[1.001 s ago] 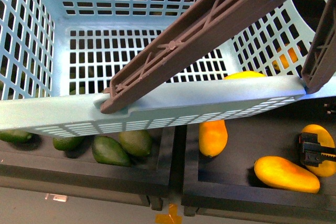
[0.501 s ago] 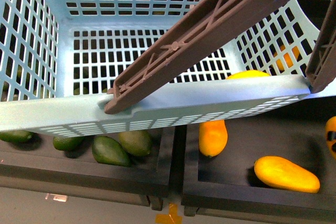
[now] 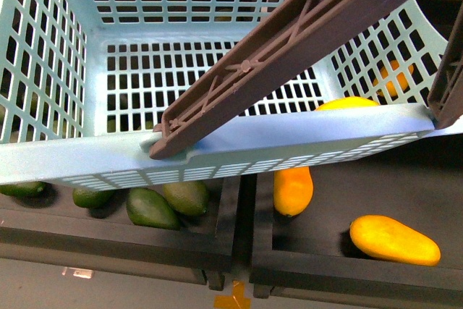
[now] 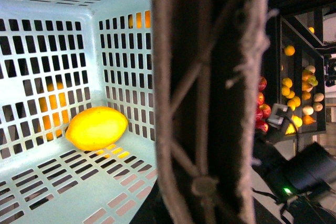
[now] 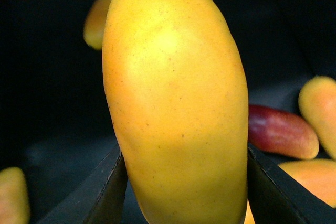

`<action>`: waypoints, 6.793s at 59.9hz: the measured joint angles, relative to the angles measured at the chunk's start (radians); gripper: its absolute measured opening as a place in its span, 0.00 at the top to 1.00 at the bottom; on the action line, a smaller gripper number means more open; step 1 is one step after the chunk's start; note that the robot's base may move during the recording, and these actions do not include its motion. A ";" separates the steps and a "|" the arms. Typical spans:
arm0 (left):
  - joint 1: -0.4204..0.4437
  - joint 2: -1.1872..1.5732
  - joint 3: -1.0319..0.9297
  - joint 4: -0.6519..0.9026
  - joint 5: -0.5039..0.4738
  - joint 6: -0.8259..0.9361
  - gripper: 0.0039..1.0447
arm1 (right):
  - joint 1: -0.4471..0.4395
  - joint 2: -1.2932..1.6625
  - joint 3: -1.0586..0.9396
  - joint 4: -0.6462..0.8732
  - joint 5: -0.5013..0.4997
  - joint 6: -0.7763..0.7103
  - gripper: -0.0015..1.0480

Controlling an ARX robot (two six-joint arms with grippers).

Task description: Pick lemon and mango into basket

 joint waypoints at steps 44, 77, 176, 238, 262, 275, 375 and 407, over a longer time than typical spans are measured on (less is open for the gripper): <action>0.000 0.000 0.000 0.000 0.000 0.000 0.96 | 0.715 -0.218 0.167 -0.086 0.296 0.206 0.49; 0.000 0.000 0.000 0.000 -0.001 0.000 0.96 | 0.804 -0.105 0.192 -0.084 0.414 0.270 0.16; -0.002 0.000 0.000 -0.001 -0.005 -0.001 0.96 | 0.378 -1.052 -0.634 0.227 0.095 -0.052 0.98; -0.002 0.000 0.000 -0.001 -0.003 -0.002 0.96 | 0.378 -1.455 -0.644 -0.176 0.092 -0.052 0.98; -0.002 0.000 0.000 -0.001 -0.004 -0.001 0.96 | 0.378 -1.534 -0.644 -0.227 0.094 -0.054 0.74; -0.002 0.000 0.000 -0.001 -0.003 -0.002 0.96 | 0.378 -1.535 -0.644 -0.227 0.094 -0.054 0.38; -0.002 0.001 0.000 -0.001 0.004 -0.003 0.96 | 0.378 -1.538 -0.644 -0.230 0.090 -0.055 0.08; -0.006 0.041 -0.021 0.185 -0.452 -0.379 0.96 | 0.376 -1.537 -0.644 -0.230 0.090 -0.055 0.08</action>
